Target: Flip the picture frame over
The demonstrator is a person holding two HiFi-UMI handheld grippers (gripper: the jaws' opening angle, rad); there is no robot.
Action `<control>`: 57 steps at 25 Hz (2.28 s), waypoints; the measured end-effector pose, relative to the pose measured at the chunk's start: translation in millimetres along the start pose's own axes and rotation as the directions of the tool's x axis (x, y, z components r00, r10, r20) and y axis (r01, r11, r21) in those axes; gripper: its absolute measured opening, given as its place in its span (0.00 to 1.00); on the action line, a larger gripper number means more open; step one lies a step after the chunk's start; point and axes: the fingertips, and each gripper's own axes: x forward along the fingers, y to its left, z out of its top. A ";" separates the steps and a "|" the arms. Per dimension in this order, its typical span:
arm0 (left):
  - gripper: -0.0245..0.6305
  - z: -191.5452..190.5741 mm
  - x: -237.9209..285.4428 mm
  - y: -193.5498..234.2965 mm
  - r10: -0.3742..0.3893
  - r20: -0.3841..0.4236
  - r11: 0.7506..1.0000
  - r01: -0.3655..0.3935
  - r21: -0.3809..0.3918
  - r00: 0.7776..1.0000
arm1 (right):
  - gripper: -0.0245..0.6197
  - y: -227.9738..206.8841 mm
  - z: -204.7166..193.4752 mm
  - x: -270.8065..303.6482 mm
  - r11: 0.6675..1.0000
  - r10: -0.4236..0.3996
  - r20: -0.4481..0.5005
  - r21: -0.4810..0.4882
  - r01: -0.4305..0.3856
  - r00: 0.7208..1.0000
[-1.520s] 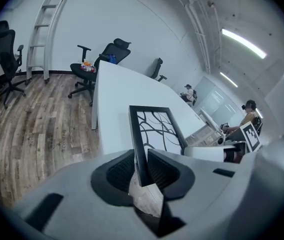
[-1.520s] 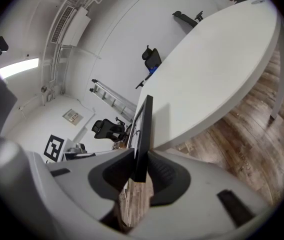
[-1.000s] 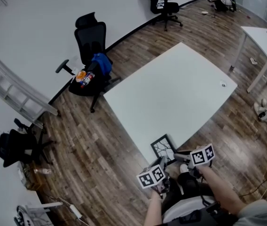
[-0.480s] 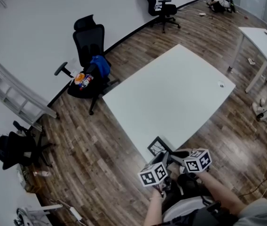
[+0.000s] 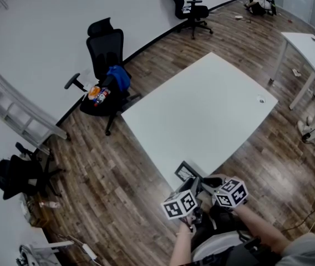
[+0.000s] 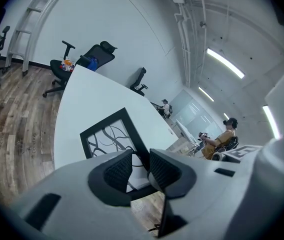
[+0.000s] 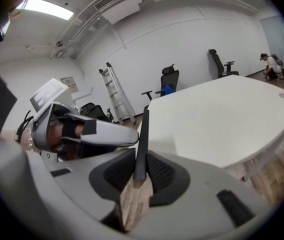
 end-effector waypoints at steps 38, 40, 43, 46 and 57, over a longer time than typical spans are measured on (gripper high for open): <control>0.19 15.9 -17.1 15.4 0.125 -0.012 0.975 -0.125 -0.183 0.992 | 0.14 36.7 6.2 16.0 0.767 -0.191 0.106 -0.604 0.216 0.976; 0.19 17.2 -18.4 17.5 0.134 -0.013 0.975 -0.134 -0.176 0.991 | 0.15 38.4 6.3 17.9 0.763 -0.187 0.115 -0.608 0.218 0.976; 0.19 18.4 -20.1 21.2 0.116 -0.015 0.971 -0.116 -0.211 0.993 | 0.15 40.3 5.4 20.9 0.751 -0.169 0.114 -0.628 0.203 0.979; 0.19 18.4 -22.2 24.7 0.102 -0.014 0.964 -0.102 -0.247 0.995 | 0.15 39.9 5.5 22.3 0.762 -0.138 0.101 -0.625 0.171 0.985; 0.16 17.2 -21.2 23.7 0.082 -0.021 0.957 -0.085 -0.277 0.996 | 0.21 43.9 3.0 16.5 0.843 0.005 0.017 -0.537 0.005 1.000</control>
